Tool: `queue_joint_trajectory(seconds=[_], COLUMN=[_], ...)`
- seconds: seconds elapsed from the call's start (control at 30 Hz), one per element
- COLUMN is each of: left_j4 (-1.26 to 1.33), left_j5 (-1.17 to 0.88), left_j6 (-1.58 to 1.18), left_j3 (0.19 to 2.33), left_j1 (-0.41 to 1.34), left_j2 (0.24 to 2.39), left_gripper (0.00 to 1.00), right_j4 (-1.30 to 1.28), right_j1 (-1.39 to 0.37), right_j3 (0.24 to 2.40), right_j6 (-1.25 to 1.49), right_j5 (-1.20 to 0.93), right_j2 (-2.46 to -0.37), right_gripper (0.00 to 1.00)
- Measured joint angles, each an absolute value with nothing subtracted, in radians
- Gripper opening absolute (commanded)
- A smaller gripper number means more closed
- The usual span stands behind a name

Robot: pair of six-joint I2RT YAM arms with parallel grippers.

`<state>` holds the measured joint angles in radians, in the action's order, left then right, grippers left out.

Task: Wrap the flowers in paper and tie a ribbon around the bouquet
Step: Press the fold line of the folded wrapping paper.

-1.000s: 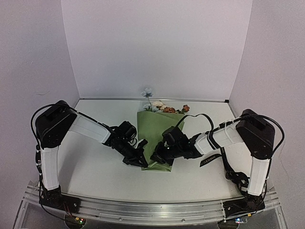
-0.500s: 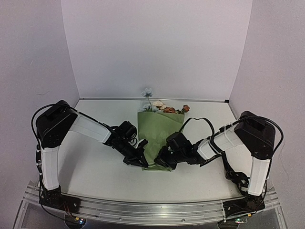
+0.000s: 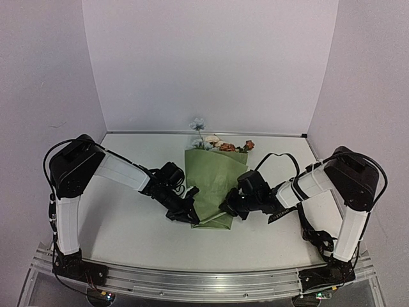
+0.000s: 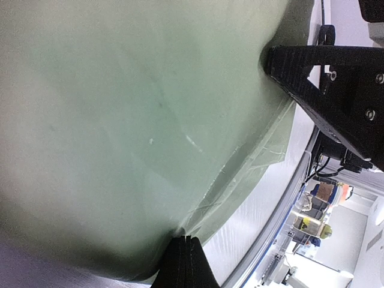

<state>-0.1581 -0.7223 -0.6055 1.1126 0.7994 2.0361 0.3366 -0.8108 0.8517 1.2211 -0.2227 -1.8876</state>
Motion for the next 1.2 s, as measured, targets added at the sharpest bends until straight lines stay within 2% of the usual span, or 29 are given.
queue_joint_trajectory(seconds=[0.77,1.0,1.2], left_j4=[-0.181,-0.182,-0.183], left_j5=[-0.725,-0.725,-0.721], left_j6=[-0.626,-0.626,-0.625], left_j3=[1.132,1.133,1.133], left_j1=[0.799,0.799,0.802], left_j2=[2.045,2.045,2.042], left_gripper=[0.00,0.00,0.00], right_j4=[0.414,0.316,0.117], right_j1=[-0.770,-0.759,-0.805], right_j3=[0.708,0.750,0.838], right_j6=[1.086,1.051,0.980], right_j5=[-0.279,-0.296,-0.298], right_j2=[-1.811,-1.808,-1.727], right_gripper=[0.09,0.11,0.13])
